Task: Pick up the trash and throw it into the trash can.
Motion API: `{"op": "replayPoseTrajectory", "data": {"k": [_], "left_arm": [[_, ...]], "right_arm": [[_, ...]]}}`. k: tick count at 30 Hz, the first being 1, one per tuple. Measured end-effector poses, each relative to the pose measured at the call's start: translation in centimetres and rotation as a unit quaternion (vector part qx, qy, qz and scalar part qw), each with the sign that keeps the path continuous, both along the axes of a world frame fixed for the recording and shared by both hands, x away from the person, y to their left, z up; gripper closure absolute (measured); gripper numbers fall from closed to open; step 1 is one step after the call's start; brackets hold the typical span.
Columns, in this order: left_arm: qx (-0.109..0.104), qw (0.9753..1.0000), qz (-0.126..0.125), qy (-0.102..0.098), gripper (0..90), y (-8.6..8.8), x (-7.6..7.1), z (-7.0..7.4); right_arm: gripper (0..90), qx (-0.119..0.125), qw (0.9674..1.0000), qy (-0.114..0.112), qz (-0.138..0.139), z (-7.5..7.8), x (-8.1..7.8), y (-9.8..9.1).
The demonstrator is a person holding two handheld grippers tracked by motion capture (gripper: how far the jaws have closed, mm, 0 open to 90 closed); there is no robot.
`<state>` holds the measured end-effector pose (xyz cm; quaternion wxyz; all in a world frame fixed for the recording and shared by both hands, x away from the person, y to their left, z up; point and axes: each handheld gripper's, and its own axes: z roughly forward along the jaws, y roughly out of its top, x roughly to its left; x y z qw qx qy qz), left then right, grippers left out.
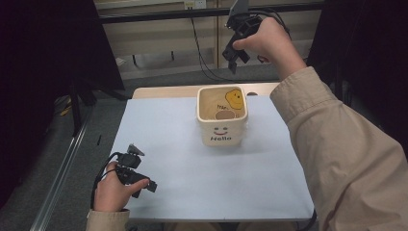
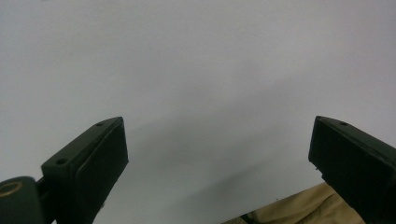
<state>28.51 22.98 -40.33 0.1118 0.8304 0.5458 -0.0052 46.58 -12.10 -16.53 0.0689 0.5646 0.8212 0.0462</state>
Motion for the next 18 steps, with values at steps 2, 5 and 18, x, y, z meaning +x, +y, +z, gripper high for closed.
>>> {"op": "replayPoseTrajectory", "data": {"k": [2, 5, 18], "left_arm": [[-0.001, 1.0, 0.0, -0.001, 4.4, 0.0, 0.0, 0.0], [0.001, 1.0, 0.002, 0.001, 4.5, 0.0, -0.1, 0.0], [0.002, 1.0, -0.001, 0.002, 4.5, -0.2, -0.1, 0.0]], "right_arm": [[10.1, -0.003, 1.0, 0.001, 0.0, -0.1, -0.2, -0.1], [10.0, -0.005, 1.0, 0.0, 0.003, -0.3, -0.6, -0.6], [9.2, -0.024, 0.9996, -0.006, -0.013, -1.6, -3.4, -4.5]]}}
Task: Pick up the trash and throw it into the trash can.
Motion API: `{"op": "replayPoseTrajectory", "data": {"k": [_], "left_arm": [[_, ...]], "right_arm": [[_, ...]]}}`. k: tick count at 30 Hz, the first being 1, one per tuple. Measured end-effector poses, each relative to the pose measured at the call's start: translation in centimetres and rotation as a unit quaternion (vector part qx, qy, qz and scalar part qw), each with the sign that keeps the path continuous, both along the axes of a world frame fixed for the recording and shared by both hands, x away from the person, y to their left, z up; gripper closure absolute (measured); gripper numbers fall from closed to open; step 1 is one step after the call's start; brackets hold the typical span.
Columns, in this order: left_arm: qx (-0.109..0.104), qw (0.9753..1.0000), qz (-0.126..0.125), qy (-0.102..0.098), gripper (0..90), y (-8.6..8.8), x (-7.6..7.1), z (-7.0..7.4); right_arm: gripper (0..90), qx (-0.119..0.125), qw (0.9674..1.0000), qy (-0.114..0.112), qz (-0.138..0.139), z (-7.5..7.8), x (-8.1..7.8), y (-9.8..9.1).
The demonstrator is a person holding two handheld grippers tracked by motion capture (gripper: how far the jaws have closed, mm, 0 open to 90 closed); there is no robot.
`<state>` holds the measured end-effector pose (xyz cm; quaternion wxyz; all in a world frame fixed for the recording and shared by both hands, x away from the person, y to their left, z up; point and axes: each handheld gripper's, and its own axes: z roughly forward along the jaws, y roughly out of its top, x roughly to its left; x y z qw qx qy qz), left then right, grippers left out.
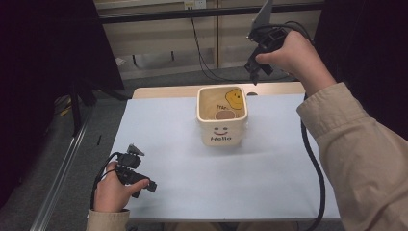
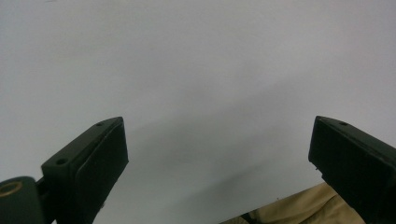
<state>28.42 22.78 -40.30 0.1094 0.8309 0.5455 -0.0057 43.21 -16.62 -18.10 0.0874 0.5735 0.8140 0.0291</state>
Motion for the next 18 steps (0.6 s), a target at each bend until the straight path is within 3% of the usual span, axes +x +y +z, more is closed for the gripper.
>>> {"op": "replayPoseTrajectory", "data": {"k": [9, 13, 18], "left_arm": [[0.005, 1.0, 0.004, 0.005, 4.5, -0.2, -0.1, -0.2], [0.009, 0.9999, -0.005, 0.0, 4.5, -0.1, 0.0, -0.3], [0.01, 0.9999, 0.001, 0.0, 4.5, -0.2, -0.1, -0.3]], "right_arm": [[9.2, -0.016, 0.9998, -0.004, 0.01, -1.1, -2.5, -2.3], [9.1, -0.025, 0.9995, 0.0, 0.017, -2.5, -3.6, -3.0], [9.0, -0.029, 0.9991, 0.01, 0.029, -4.7, -4.9, -3.6]]}}
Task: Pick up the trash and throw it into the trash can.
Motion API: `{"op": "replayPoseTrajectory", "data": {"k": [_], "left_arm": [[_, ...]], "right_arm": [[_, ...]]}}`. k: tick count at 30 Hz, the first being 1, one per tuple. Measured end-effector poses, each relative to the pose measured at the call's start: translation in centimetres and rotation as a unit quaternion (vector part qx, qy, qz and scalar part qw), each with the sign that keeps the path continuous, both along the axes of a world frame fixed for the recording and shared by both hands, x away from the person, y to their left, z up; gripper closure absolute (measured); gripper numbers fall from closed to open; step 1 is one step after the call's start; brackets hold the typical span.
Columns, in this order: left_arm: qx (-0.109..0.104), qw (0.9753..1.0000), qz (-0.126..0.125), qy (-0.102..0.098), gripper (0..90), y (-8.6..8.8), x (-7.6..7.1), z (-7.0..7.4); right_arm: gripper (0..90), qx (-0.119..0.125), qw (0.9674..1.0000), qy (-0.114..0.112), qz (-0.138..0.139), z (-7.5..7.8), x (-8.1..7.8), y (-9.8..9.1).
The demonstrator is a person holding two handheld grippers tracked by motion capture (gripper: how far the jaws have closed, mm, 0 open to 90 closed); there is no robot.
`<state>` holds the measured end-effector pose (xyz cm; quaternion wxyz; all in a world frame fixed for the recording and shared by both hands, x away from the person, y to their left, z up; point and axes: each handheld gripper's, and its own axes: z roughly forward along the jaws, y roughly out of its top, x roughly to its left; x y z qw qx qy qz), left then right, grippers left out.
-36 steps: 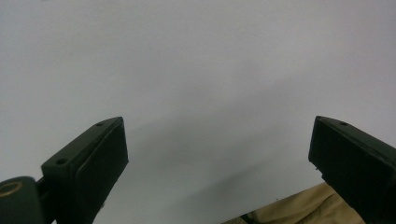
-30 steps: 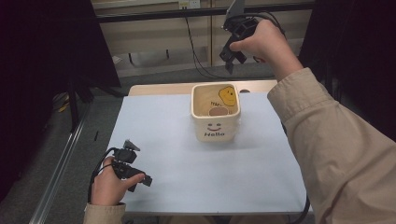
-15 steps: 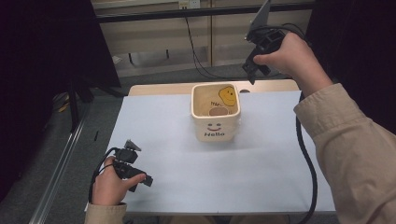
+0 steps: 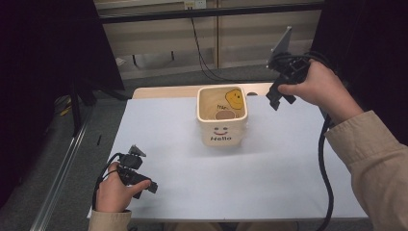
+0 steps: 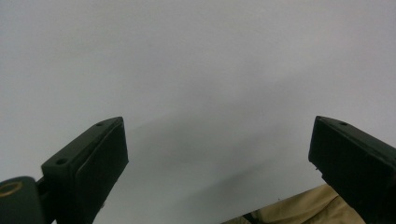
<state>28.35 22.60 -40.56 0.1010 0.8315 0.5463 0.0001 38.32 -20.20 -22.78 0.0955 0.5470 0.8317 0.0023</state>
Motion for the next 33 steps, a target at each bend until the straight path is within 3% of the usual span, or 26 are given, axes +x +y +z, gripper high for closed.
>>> {"op": "replayPoseTrajectory", "data": {"k": [9, 20, 33], "left_arm": [[-0.002, 1.0, 0.0, -0.003, 4.5, 0.0, 0.0, 0.1], [-0.001, 1.0, -0.002, -0.005, 4.4, 0.0, -0.1, 0.1], [0.002, 1.0, -0.005, -0.003, 4.4, -0.1, -0.1, 0.2]], "right_arm": [[8.8, -0.018, 0.9996, 0.004, 0.023, -3.7, -2.5, -0.7], [8.0, -0.017, 0.9993, 0.015, 0.03, -8.0, -4.8, -2.6], [8.3, -0.018, 0.9995, 0.026, -0.009, -12.9, -7.5, -5.5]]}}
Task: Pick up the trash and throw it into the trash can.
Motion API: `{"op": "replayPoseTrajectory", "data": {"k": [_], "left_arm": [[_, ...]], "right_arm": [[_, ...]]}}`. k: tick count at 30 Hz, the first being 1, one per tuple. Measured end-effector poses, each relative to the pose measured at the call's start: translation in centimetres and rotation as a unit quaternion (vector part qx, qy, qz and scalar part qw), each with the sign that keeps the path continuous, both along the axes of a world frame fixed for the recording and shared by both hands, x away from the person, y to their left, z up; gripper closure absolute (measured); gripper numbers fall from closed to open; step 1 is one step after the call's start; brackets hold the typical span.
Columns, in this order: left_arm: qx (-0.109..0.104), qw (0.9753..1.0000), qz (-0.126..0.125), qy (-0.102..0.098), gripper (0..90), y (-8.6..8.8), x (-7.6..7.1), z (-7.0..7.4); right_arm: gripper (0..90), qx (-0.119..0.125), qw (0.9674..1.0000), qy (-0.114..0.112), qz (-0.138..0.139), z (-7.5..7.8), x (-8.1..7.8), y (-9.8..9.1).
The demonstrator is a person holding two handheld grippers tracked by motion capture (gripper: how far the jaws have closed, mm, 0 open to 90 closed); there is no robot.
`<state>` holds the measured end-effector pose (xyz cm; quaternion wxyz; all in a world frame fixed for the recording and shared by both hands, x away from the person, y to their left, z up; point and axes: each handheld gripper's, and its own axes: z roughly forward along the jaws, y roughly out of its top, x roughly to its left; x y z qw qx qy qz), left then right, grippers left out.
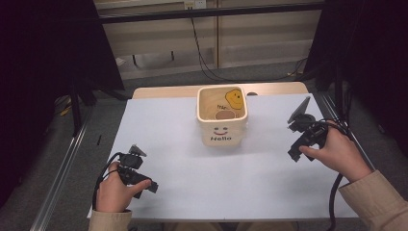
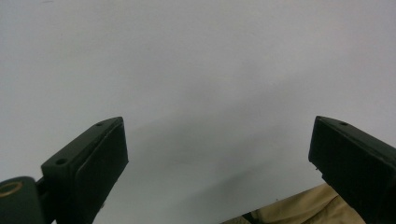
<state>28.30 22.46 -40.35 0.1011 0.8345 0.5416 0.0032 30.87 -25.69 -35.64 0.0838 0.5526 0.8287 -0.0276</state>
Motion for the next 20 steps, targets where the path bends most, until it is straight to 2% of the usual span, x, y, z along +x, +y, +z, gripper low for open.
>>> {"op": "replayPoseTrajectory", "data": {"k": [4, 9, 12, 20], "left_arm": [[0.003, 1.0, 0.0, -0.004, 4.4, 0.0, 0.0, 0.0], [0.002, 1.0, -0.001, -0.002, 4.4, 0.0, 0.0, 0.1], [0.001, 1.0, -0.001, -0.004, 4.4, 0.1, 0.0, 0.0], [-0.002, 1.0, 0.002, -0.003, 4.4, -0.1, 0.1, 0.1]], "right_arm": [[8.3, -0.006, 0.9999, -0.005, -0.015, -1.1, -0.9, -0.7], [8.2, 0.002, 0.9998, 0.003, -0.018, -3.0, -2.0, -1.4], [8.0, -0.007, 0.9995, 0.006, -0.03, -4.1, -2.8, -1.6], [8.0, 0.009, 0.9986, 0.004, -0.052, -5.2, -3.8, -2.9]]}}
